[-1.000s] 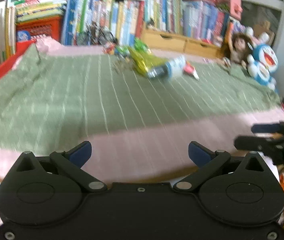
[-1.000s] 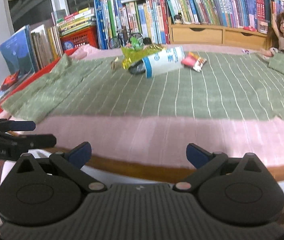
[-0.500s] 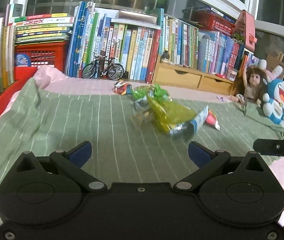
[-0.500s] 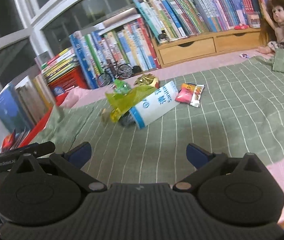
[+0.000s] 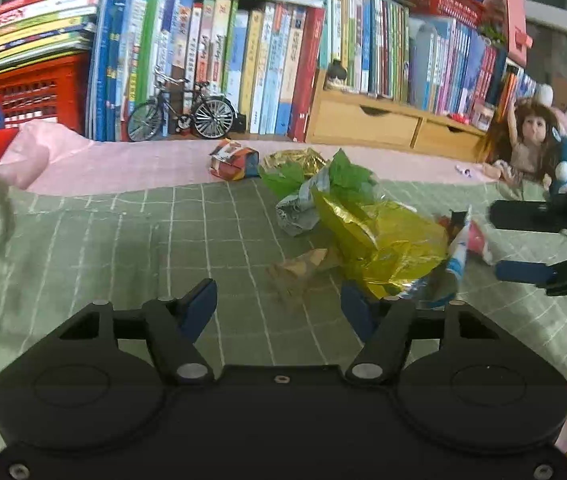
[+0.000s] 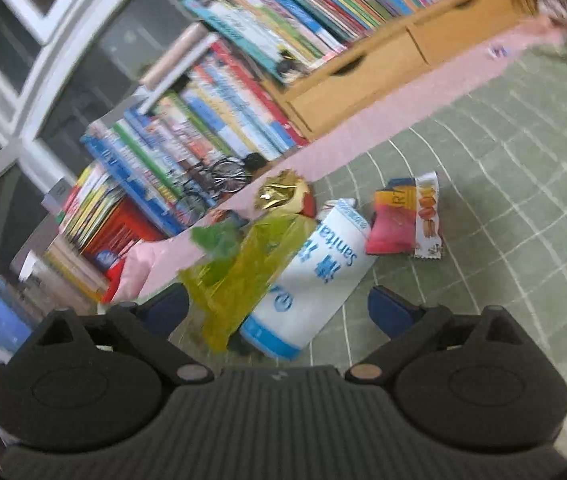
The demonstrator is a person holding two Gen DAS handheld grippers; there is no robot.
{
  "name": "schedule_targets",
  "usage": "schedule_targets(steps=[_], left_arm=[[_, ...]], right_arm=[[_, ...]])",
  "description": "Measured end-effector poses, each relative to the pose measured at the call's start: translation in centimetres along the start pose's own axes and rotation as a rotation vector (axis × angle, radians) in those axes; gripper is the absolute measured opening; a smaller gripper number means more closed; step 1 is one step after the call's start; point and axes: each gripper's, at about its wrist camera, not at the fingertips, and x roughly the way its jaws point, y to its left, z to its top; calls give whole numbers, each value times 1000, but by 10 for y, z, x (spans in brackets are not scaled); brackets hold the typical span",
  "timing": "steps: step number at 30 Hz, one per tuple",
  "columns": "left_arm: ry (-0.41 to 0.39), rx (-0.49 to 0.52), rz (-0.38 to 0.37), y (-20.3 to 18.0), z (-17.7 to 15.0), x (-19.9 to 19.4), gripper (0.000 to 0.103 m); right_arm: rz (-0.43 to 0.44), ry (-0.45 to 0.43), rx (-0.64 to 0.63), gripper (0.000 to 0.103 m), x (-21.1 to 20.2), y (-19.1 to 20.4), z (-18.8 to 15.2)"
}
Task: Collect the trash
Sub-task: 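Grasp the small clear wrapper with the left tool while the right tool grasps the white packet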
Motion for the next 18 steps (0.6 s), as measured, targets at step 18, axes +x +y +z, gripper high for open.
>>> schedule_targets(steps=[18], left_arm=[[26, 26, 13, 2, 5, 49, 49]], right_arm=[[2, 22, 57, 73, 40, -20, 8]])
